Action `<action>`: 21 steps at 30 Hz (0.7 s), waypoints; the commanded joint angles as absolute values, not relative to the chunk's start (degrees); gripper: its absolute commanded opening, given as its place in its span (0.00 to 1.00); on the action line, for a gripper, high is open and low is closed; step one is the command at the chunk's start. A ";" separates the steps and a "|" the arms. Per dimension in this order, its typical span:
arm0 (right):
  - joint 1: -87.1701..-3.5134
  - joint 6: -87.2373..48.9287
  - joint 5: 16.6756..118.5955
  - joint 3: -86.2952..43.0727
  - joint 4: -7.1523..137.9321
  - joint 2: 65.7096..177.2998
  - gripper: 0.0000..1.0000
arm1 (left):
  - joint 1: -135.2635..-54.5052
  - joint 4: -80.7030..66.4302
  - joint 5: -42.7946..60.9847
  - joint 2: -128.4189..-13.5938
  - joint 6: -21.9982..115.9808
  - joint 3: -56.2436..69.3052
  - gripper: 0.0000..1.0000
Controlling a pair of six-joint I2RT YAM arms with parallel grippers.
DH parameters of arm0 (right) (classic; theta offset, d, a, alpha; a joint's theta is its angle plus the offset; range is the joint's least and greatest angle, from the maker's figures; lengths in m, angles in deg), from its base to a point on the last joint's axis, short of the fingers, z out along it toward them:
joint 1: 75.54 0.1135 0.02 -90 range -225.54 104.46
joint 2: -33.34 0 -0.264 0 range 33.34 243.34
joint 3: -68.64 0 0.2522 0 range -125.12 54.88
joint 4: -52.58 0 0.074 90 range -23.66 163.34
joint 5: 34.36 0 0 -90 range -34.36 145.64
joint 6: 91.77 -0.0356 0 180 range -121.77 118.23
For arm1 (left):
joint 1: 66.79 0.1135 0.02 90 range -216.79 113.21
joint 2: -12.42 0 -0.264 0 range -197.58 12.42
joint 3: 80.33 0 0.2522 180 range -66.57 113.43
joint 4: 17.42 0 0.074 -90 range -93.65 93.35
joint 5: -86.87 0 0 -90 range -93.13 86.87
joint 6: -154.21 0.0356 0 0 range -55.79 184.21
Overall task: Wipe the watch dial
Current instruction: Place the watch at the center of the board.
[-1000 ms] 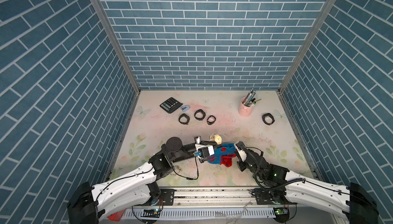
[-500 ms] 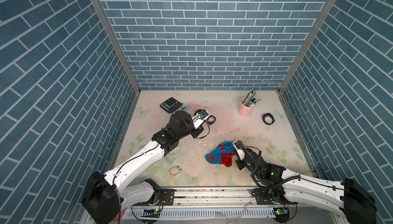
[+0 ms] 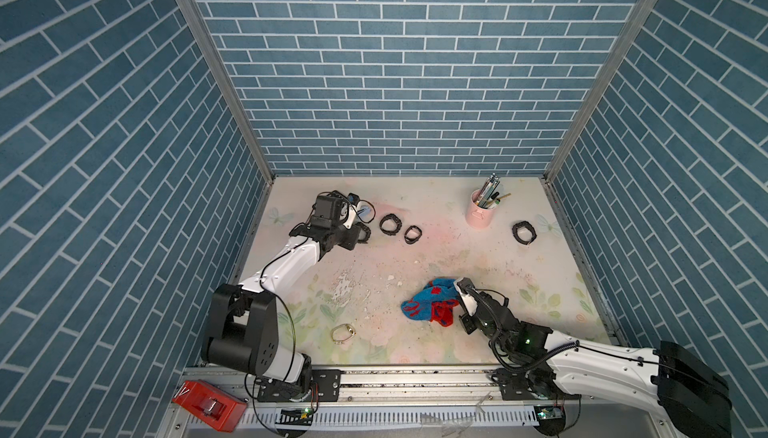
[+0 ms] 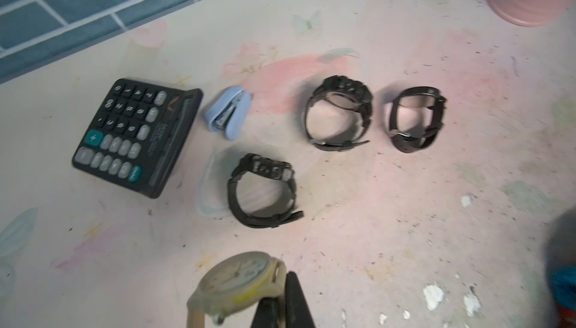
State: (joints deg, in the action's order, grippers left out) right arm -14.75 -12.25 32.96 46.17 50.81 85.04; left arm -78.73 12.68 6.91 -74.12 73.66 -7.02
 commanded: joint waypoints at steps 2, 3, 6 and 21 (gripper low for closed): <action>-14.92 -12.50 32.64 47.41 47.79 84.26 0.00 | -75.14 15.47 7.83 -79.07 72.79 -4.16 0.00; -14.99 -12.49 32.61 47.24 47.91 84.70 0.00 | -74.85 15.31 7.72 -80.53 72.89 -3.69 0.00; -14.97 -13.29 34.44 46.39 49.10 86.32 0.00 | -74.70 17.57 7.43 -84.82 73.86 -0.22 0.00; -15.00 -13.55 36.18 44.68 49.15 91.87 0.00 | -69.80 17.11 8.31 -96.63 73.98 2.50 0.04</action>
